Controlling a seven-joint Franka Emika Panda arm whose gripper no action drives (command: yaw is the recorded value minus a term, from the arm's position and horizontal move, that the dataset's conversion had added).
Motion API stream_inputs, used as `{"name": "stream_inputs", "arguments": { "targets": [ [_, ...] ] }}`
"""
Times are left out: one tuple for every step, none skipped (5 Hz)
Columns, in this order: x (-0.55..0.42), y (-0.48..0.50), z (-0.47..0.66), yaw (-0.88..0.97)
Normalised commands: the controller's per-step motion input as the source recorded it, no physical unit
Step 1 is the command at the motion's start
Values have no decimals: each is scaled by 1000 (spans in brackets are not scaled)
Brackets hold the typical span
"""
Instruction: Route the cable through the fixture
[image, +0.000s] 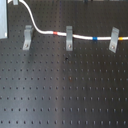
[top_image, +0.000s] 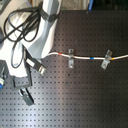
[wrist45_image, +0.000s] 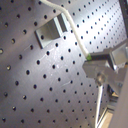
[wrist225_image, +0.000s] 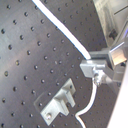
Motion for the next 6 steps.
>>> {"name": "stream_inputs", "arguments": {
  "targets": [
    [-298,48,238,286],
    [-440,219,195,229],
    [-15,59,-1,0],
    [-69,420,66,220],
    [-106,471,163,229],
    [-31,443,96,174]
  ]
}}
